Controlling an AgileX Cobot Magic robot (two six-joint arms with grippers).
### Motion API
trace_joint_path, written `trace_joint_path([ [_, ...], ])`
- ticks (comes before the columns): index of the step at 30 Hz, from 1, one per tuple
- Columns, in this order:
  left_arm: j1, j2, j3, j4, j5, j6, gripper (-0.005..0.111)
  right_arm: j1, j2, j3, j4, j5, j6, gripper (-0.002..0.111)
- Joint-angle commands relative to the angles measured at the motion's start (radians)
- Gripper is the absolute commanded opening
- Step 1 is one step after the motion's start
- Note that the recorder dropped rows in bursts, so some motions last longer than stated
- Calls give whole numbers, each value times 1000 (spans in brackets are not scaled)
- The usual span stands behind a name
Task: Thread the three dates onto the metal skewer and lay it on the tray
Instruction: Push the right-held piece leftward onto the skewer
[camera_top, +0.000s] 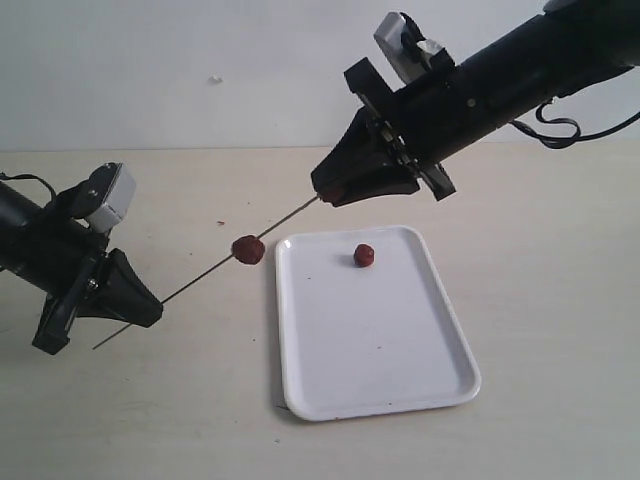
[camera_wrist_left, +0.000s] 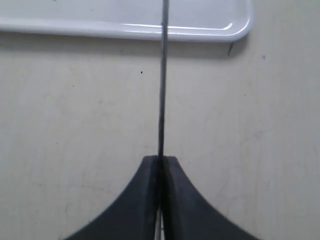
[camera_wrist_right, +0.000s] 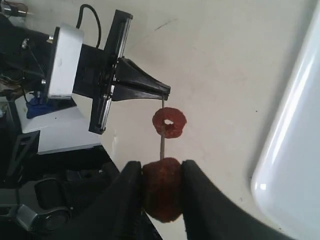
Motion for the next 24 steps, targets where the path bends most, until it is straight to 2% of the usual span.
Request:
trace_joint_path([
  [1, 5, -2, -4, -21, 16, -2, 0, 17, 9, -1, 3, 2, -12, 27],
  [8, 5, -2, -4, -21, 25, -10, 0, 17, 47, -1, 29, 2, -12, 27],
  [18, 2, -2, -4, -21, 39, -22, 0, 74, 48, -1, 43, 2, -12, 27],
  [24, 2, -2, -4, -18, 52, -22, 0, 74, 48, -1, 128, 2, -13, 27],
])
